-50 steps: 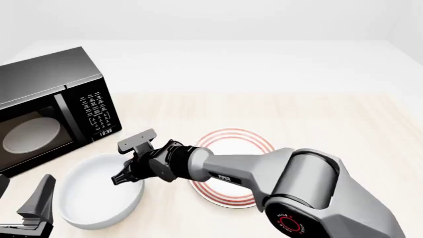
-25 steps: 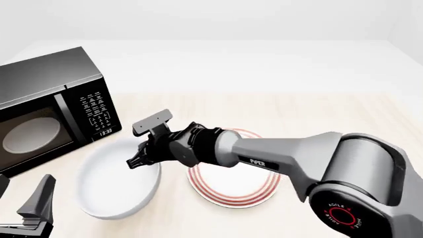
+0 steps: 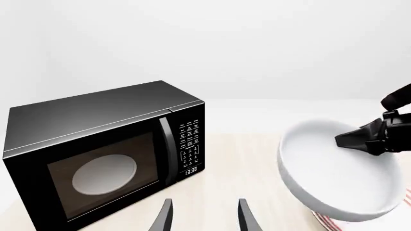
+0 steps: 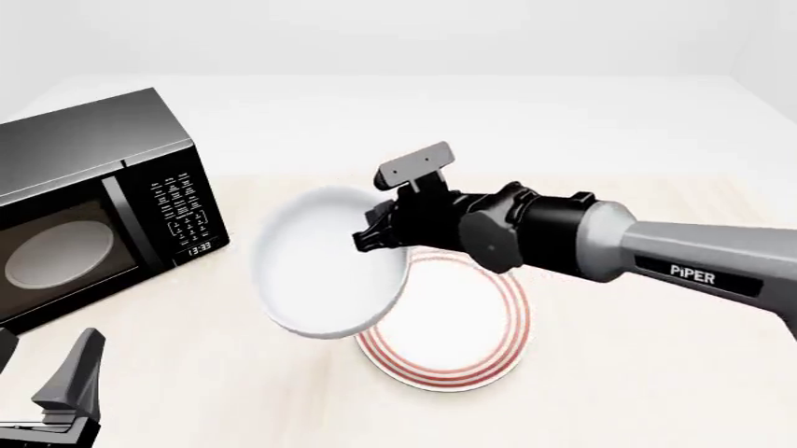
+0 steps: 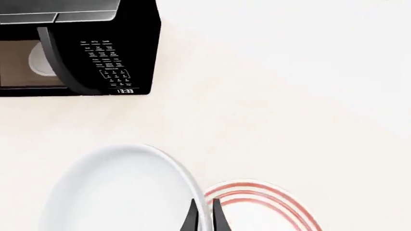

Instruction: Put the white bowl to the right of the plate.

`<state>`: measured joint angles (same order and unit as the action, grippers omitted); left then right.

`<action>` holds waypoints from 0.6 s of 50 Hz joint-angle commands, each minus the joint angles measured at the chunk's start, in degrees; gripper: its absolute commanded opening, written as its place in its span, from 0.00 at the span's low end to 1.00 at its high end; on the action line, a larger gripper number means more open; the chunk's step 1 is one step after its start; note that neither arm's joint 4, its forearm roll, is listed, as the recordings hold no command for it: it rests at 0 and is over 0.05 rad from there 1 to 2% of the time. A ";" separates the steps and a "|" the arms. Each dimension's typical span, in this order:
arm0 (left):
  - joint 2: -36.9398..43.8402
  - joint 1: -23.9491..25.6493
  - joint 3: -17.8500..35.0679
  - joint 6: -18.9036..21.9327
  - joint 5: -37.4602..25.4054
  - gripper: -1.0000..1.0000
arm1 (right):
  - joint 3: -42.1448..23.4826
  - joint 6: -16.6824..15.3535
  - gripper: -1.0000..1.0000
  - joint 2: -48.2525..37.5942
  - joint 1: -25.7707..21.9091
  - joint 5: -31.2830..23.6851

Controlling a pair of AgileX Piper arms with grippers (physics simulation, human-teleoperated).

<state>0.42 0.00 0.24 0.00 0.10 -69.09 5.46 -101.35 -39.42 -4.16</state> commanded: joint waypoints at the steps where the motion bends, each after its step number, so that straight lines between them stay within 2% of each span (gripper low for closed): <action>1: 0.00 0.00 0.00 0.00 0.00 1.00 | 11.91 0.26 0.00 10.46 7.48 5.09; 14: 0.00 0.00 0.00 0.00 0.00 1.00 | 23.11 0.32 0.00 19.90 16.72 7.99; 30: 0.00 0.00 0.00 0.00 0.00 1.00 | 31.66 -0.79 0.00 28.05 29.43 8.96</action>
<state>0.42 0.00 0.24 0.00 0.10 -42.61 4.66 -78.55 -17.17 3.68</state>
